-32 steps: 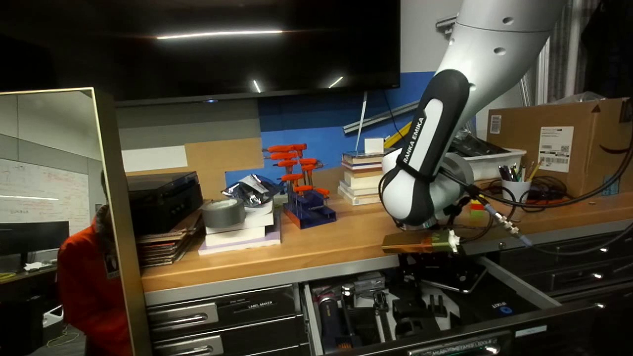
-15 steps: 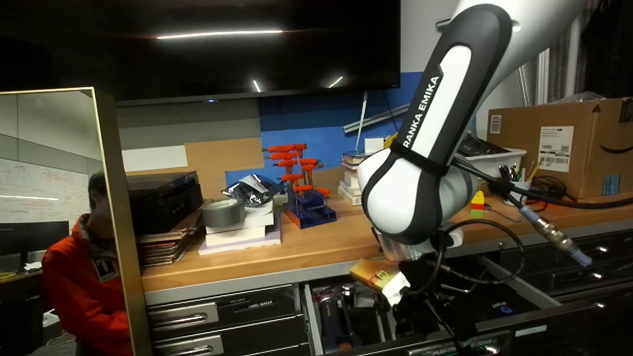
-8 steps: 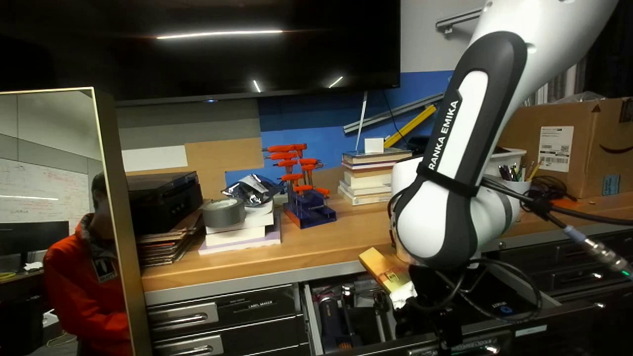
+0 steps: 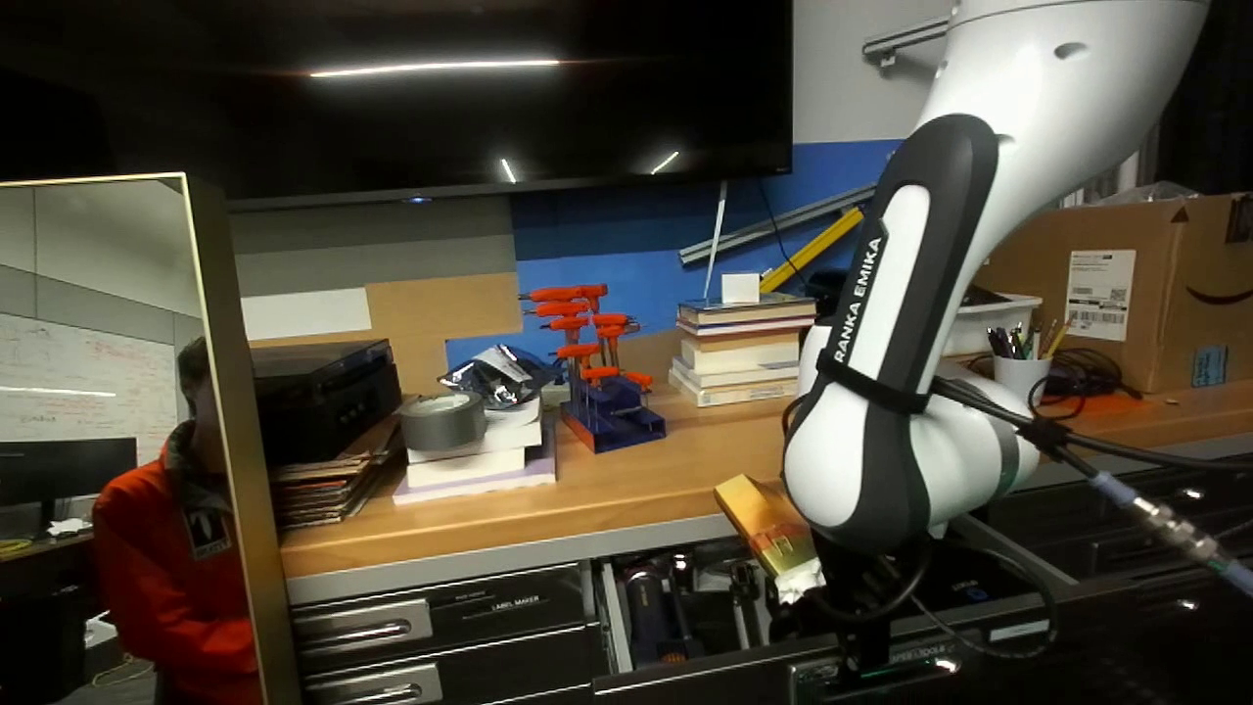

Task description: Put the black objects in the drawer and close it

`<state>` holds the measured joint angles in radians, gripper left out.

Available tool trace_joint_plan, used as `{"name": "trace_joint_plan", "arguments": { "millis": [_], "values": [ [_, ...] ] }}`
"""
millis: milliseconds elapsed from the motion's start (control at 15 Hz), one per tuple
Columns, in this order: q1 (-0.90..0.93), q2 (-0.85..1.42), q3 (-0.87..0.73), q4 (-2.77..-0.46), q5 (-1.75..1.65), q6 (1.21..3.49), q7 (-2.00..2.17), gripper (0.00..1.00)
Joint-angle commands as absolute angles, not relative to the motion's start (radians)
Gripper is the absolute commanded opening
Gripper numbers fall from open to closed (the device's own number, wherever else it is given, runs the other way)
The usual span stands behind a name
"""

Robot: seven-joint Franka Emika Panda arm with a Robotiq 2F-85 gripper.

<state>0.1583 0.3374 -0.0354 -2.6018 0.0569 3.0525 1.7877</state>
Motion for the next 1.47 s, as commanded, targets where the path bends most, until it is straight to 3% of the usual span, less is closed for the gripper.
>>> {"name": "trace_joint_plan", "arguments": {
  "millis": [0,467,800,1000,1067,1133,1200,1400],
  "values": [
    [0.113,0.398,0.021,-2.486,0.127,3.087,1.661,1.0],
    [0.213,0.44,-0.054,-2.352,0.124,3.044,1.575,1.0],
    [0.585,0.339,-0.431,-2.366,-0.161,2.753,1.865,1.0],
    [0.763,0.276,-0.555,-2.363,-0.36,2.536,2.086,1.0],
    [0.699,0.237,-0.476,-2.352,-0.447,2.438,2.165,1.0],
    [0.791,0.223,-0.537,-2.357,-0.412,2.367,2.152,1.0],
    [0.668,0.192,-0.394,-2.349,-0.465,2.28,2.208,1.0],
    [0.548,0.158,-0.232,-2.352,-0.404,2.103,2.191,1.0]
  ]
}}
